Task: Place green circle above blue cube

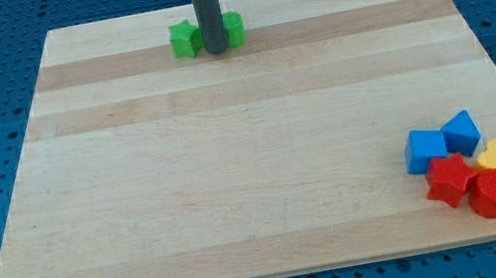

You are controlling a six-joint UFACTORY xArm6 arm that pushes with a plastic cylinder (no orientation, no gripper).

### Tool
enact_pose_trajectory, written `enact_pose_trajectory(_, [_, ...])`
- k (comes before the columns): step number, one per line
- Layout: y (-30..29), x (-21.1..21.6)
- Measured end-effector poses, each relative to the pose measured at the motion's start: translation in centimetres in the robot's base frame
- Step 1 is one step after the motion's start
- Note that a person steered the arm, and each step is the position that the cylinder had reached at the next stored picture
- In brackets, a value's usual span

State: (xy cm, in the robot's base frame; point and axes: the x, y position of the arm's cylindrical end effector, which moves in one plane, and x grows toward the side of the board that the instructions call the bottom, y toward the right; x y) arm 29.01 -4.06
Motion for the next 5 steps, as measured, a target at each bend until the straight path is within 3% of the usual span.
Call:
enact_pose_trajectory(3, [-0.8,-6.3])
enact_pose_trajectory(5, [7.6,-4.5])
